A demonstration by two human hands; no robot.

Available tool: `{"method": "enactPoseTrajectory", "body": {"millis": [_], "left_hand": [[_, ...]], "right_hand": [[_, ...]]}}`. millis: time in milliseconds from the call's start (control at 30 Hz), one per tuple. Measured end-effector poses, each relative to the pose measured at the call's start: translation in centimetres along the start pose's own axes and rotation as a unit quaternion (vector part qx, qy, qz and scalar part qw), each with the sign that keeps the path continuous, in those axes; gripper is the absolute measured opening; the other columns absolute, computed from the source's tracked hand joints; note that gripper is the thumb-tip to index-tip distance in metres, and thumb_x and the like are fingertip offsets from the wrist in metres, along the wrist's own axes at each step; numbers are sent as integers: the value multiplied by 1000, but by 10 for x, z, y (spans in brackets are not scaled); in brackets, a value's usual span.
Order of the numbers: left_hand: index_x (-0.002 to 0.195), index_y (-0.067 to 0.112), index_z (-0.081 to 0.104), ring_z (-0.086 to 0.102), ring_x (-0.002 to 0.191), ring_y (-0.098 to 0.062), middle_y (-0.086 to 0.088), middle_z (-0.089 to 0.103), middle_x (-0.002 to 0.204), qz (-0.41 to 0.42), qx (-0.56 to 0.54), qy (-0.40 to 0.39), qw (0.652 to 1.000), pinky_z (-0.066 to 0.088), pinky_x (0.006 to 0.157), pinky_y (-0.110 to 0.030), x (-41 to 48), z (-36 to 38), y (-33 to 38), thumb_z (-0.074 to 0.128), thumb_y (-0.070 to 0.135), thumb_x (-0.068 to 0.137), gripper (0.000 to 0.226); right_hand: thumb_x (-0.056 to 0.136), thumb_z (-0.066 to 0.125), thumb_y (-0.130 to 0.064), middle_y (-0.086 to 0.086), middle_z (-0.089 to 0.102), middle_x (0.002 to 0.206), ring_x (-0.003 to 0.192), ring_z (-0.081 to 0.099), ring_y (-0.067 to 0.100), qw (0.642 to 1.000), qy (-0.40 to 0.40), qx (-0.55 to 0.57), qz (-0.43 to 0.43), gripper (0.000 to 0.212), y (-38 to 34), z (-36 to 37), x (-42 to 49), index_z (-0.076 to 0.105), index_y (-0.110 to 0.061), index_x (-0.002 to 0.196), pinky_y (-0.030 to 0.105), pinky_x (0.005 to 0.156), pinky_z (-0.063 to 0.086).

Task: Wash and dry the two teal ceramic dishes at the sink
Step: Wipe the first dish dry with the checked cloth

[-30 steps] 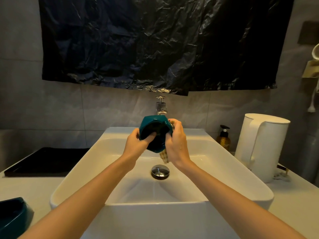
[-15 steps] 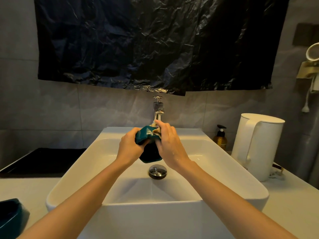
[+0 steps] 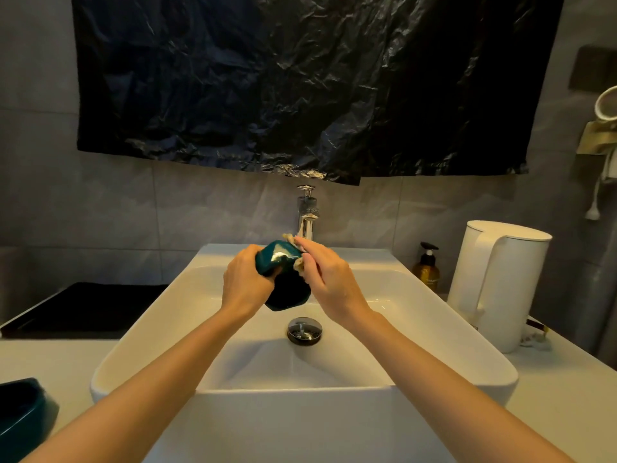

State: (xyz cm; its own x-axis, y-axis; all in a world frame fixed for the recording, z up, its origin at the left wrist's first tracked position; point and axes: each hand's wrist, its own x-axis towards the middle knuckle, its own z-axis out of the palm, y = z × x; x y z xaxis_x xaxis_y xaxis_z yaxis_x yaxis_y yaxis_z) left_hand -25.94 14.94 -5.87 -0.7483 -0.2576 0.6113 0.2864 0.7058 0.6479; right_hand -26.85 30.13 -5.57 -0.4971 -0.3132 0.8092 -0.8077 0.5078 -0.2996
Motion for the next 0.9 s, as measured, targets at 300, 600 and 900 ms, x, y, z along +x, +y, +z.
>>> {"method": "enactPoseTrajectory", "body": {"millis": [300,600,900], "left_hand": [[112,13,57,58,94,-24,-6,64,106,43,43,-10,998,45,74,-30,-3,3,0,70,14,81,34],[110,12,57,55,90,-18,-4,62,101,-35,-25,-24,999,45,74,-27,2,1,2,70,14,82,30],[107,13,60,57,91,-22,-6,65,103,-16,8,-36,999,43,72,-28,-1,3,3,70,16,81,28]], "right_hand": [[101,29,-30,13,56,132,129,45,22,989,-18,-94,-114,47,-3,11,0,53,-1,130,29,112,30],[101,36,-23,10,54,133,126,45,17,999,-13,-33,-39,39,4,1,0,49,-5,134,17,109,29],[102,26,-33,10,57,131,126,47,18,992,-46,-57,-107,48,1,2,2,55,-5,128,24,110,33]]}}
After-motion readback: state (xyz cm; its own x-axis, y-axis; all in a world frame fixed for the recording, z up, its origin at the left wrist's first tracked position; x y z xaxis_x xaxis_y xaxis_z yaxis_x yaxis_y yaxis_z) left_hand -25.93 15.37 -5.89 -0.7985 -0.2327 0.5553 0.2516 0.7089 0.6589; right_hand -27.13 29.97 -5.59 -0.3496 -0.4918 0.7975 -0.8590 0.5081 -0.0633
